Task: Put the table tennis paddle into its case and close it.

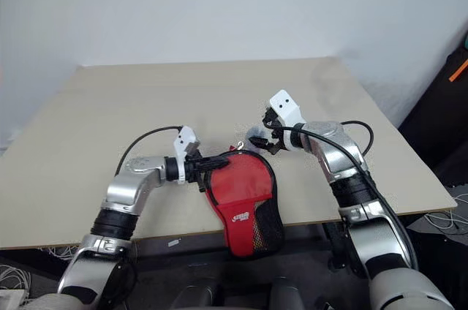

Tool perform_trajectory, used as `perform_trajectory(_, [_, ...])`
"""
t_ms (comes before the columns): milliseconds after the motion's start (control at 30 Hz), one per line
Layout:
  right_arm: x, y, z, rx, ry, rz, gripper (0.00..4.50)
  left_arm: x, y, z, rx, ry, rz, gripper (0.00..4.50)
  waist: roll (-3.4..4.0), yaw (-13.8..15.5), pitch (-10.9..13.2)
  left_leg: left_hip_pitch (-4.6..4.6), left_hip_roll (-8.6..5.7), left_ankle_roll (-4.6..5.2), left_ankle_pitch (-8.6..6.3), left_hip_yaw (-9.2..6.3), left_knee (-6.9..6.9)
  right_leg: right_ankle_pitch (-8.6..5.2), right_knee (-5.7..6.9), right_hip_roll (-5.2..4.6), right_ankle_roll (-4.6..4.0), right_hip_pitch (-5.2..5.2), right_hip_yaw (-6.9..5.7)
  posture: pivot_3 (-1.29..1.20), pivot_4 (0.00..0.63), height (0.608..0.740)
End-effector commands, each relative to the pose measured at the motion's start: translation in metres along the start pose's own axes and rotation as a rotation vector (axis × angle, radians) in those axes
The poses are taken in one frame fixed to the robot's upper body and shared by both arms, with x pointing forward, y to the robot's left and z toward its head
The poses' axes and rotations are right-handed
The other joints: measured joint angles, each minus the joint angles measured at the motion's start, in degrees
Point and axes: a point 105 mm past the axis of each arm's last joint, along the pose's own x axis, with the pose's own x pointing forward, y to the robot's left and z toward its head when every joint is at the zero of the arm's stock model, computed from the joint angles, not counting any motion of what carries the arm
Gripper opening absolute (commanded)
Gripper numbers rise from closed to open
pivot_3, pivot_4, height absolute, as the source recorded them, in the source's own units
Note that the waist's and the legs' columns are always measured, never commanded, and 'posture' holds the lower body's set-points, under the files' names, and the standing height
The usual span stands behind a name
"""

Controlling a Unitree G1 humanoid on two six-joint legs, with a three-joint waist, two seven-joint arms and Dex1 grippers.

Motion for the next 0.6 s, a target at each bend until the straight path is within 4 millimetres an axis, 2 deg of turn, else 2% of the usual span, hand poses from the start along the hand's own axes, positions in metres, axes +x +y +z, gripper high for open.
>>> perform_trajectory(33, [0.008, -0.011, 0.006, -0.011, -0.019, -0.054, 4.50, 0.003, -0.002, 0.010, 0.051, -0.037, 0.020, 0.05, 0.01, -0.16, 0.00, 0.00, 0.01, 0.00, 0.00, 0.00, -0.02, 0.01, 0.00, 0.02, -0.01, -0.03, 0.00, 0.00, 0.000, 0.698])
perform_trajectory(233, [0.030, -0.011, -0.018, 0.060, 0.036, -0.091, 4.50, 0.013, -0.003, -0.005, 0.037, -0.021, 0.050, 0.05, 0.03, -0.27, 0.00, 0.03, 0.01, 0.00, 0.01, 0.04, -0.06, 0.04, 0.02, 0.02, -0.06, -0.02, 0.04, 0.00, 0.000, 0.698])
perform_trajectory(600, [0.042, -0.005, -0.017, 0.072, 0.030, -0.088, 4.50, 0.014, -0.009, -0.039, 0.039, 0.088, 0.025, 0.05, 0.11, -0.38, -0.01, 0.05, -0.01, 0.00, 0.01, 0.05, -0.05, 0.04, 0.03, 0.02, -0.07, 0.00, 0.06, 0.00, 0.000, 0.698])
